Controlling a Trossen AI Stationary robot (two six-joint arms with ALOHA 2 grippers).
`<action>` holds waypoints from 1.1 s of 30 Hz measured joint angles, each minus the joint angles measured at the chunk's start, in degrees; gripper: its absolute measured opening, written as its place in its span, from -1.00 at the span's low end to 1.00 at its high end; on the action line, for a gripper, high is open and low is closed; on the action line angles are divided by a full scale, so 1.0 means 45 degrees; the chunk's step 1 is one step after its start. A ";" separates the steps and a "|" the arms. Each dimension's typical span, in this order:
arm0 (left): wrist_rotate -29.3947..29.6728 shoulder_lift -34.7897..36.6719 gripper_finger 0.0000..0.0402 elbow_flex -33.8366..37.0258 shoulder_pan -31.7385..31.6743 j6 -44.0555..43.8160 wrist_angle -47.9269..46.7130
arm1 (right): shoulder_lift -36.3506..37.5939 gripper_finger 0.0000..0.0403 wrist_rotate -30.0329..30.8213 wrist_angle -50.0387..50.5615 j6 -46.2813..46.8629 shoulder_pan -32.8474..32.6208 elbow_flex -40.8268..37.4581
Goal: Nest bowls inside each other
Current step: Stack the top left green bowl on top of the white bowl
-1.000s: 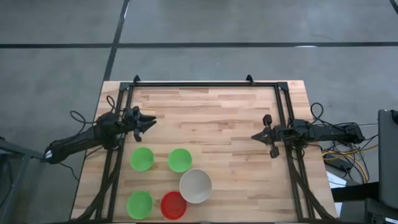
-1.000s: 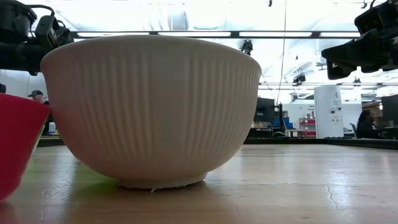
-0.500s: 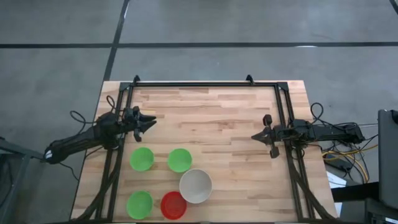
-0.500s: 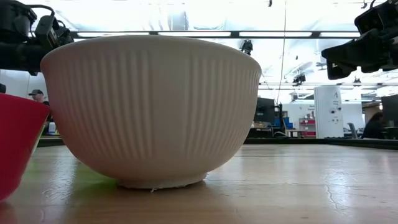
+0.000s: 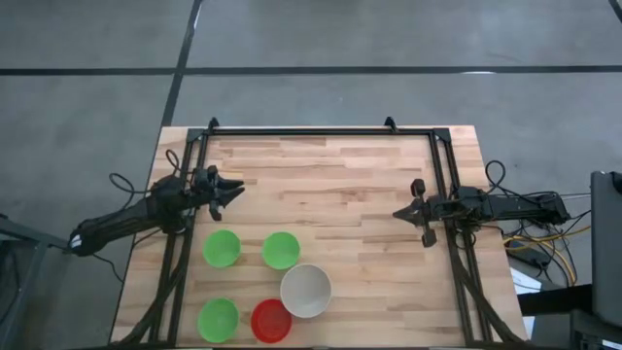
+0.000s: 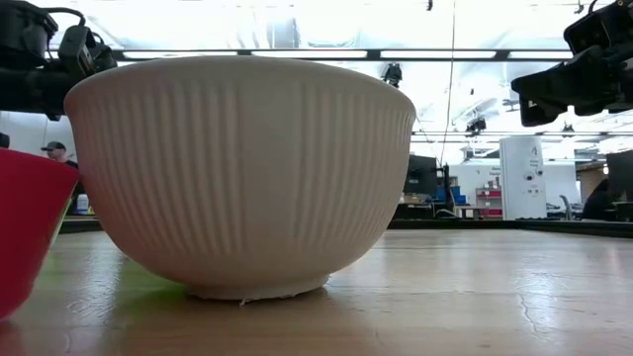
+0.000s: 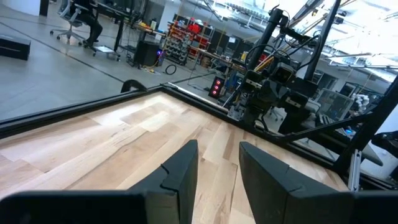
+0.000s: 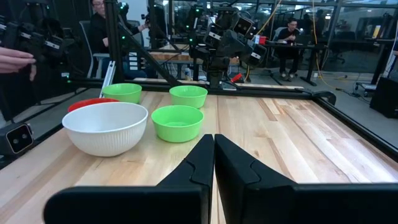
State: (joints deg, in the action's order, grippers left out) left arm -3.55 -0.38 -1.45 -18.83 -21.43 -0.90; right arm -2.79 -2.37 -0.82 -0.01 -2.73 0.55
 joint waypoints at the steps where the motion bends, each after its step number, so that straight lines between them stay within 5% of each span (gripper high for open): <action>1: 0.0000 0.0004 -0.39 0.0000 0.0000 0.0000 0.0013 | 0.0001 -0.96 0.0000 0.0000 0.0000 -0.0003 -0.0003; 24: 0.0153 0.0004 -0.39 -0.0014 0.0000 -0.0406 0.0683 | 0.0002 -0.96 0.0000 0.0000 -0.0002 -0.0001 -0.0003; 33: 0.0277 0.0014 -0.39 -0.1780 0.0005 0.1082 -0.0817 | 0.0000 -0.96 0.0000 0.0000 -0.0002 0.0000 -0.0003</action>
State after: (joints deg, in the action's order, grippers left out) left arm -2.31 -0.32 -9.46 -18.81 -16.56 -4.58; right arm -2.79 -2.37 -0.82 -0.02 -2.73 0.54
